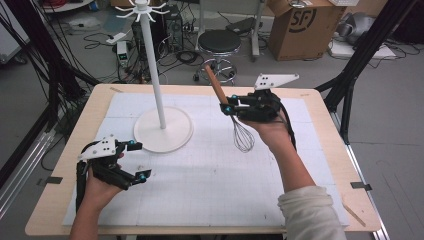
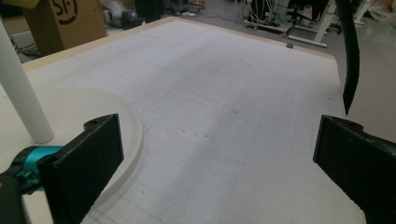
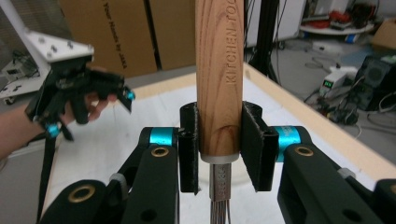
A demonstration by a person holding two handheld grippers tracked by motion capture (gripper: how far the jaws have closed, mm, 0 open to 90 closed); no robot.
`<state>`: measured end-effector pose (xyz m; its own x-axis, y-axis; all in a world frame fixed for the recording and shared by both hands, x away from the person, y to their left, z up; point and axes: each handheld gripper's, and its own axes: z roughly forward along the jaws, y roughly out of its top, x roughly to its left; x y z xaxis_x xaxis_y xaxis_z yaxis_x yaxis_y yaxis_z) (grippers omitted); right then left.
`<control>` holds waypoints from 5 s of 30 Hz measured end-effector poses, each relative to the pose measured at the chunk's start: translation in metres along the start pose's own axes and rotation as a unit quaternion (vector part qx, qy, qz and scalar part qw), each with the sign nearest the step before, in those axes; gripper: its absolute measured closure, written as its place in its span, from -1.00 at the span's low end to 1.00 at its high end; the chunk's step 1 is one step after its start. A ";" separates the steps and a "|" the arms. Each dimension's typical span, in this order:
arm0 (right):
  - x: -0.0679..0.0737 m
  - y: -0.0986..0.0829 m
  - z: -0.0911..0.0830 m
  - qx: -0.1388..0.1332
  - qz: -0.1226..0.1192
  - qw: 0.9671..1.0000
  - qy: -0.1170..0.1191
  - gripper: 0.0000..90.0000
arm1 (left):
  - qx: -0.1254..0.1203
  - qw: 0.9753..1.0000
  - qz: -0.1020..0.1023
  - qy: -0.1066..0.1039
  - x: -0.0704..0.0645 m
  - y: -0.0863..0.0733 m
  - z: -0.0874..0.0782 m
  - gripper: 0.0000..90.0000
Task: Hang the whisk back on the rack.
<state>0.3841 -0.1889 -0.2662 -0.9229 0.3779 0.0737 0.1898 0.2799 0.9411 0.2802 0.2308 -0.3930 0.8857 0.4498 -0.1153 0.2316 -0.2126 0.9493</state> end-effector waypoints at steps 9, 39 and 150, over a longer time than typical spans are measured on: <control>-0.008 0.032 0.015 -0.027 -0.007 0.999 0.017 0.57 | -0.003 1.000 0.003 0.002 -0.002 0.002 -0.003 -0.95; -0.038 0.134 0.050 0.010 -0.048 0.999 -0.003 0.56 | -0.005 1.000 0.003 0.000 -0.002 0.002 -0.005 -0.95; 0.006 -0.061 -0.063 0.015 0.013 0.998 -0.059 -0.99 | 0.009 1.000 0.000 -0.024 -0.005 0.002 0.015 -0.95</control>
<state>0.3458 -0.2591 -0.3025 -0.8719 0.4863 0.0565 0.2245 0.2946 0.9289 0.2822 0.2152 -0.3954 0.9041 0.4072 -0.1294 0.2378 -0.2280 0.9442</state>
